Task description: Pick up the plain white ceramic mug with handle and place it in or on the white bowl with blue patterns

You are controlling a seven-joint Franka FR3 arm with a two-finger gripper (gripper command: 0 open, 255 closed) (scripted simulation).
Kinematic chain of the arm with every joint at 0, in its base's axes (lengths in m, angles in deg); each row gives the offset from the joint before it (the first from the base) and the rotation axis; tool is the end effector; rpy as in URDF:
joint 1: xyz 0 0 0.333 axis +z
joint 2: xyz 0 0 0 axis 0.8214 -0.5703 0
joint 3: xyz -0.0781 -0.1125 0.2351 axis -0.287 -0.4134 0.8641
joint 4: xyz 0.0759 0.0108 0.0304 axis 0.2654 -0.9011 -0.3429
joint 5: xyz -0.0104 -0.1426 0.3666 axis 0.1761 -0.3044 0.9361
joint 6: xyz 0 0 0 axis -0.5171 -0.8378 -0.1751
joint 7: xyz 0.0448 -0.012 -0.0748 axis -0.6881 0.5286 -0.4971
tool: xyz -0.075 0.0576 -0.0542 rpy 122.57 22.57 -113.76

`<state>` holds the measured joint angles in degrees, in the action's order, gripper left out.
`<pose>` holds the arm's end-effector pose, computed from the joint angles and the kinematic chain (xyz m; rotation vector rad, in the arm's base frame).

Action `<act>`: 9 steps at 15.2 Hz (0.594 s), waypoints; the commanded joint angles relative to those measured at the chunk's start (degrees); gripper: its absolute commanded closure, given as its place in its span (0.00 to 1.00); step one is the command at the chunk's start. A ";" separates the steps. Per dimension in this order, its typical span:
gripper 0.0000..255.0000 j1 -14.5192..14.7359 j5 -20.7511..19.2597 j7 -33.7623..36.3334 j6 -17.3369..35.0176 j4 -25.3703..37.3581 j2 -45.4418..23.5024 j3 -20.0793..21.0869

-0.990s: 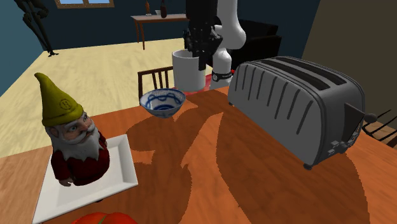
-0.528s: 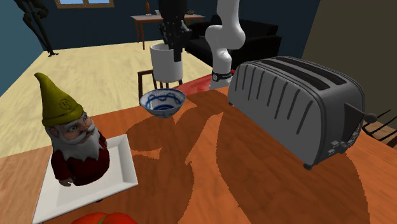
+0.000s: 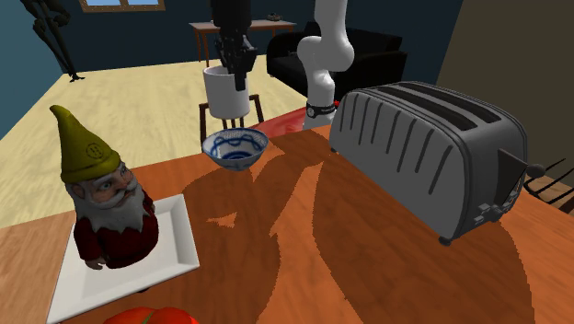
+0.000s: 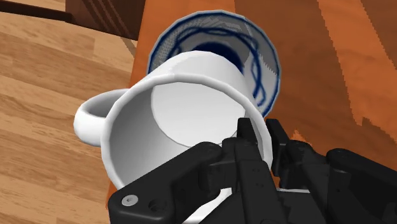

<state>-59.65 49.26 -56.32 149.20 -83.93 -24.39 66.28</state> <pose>0.5079 0.1816 0.4745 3.1403 -0.0223 0.0341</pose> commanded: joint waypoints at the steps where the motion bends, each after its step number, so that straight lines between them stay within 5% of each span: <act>1: 1.00 0.03 -0.07 0.05 1.57 -1.33 -0.21 0.06; 9: 1.00 0.13 -0.53 0.44 7.65 -6.26 -1.46 0.31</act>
<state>-59.52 48.76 -55.85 156.11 -89.56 -25.78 66.59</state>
